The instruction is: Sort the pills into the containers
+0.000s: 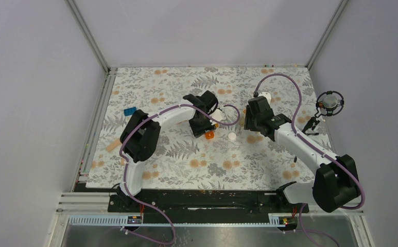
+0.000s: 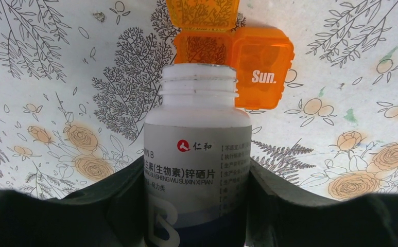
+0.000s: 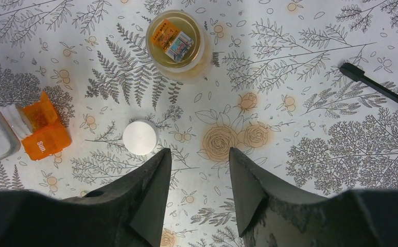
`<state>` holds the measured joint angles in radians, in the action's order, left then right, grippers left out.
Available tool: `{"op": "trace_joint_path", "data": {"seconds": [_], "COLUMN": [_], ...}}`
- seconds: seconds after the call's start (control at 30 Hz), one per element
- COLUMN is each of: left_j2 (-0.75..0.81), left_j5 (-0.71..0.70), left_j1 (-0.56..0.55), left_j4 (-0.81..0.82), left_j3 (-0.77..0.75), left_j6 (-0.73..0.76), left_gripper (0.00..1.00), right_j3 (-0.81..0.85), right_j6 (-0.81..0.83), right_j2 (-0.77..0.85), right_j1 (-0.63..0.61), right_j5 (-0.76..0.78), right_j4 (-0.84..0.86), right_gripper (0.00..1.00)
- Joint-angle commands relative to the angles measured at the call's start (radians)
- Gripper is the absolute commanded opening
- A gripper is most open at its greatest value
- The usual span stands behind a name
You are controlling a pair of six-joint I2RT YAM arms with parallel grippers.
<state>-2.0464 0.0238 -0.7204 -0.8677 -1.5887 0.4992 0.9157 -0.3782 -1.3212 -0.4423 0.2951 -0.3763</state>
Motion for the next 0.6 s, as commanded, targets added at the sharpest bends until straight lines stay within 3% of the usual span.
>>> {"op": "trace_joint_path", "data": {"seconds": [0.0, 0.57], "left_j2": [0.051, 0.032], "left_j5": [-0.064, -0.147], "left_j1": [-0.018, -0.056], "left_j4": [-0.009, -0.025], "left_j3": [-0.039, -0.06], "left_j6": [0.004, -0.01], "left_gripper": [0.0, 0.0], "right_j3": [-0.009, -0.012], "right_j6": [-0.023, -0.019], "right_j2": [0.03, 0.031], "right_j1": [0.003, 0.002], "right_j5": [0.046, 0.042], "right_j4": [-0.008, -0.018], "right_gripper": [0.53, 0.53]}}
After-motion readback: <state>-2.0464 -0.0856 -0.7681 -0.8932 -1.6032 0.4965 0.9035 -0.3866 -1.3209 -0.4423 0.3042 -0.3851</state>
